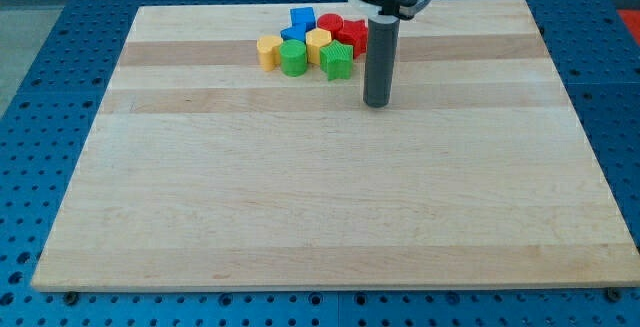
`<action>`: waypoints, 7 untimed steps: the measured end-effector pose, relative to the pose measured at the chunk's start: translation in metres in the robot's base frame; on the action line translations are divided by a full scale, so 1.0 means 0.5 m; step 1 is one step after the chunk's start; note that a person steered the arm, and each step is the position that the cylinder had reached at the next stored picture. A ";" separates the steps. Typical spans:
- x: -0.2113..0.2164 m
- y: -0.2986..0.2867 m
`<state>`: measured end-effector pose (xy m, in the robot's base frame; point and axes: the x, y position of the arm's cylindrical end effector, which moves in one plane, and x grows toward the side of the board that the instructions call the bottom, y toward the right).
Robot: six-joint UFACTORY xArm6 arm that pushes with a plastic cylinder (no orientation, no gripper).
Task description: Nudge the blue cube
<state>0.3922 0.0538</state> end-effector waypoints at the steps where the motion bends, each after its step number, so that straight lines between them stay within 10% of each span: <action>1: 0.000 0.000; 7: 0.000 0.200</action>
<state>0.3921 0.1537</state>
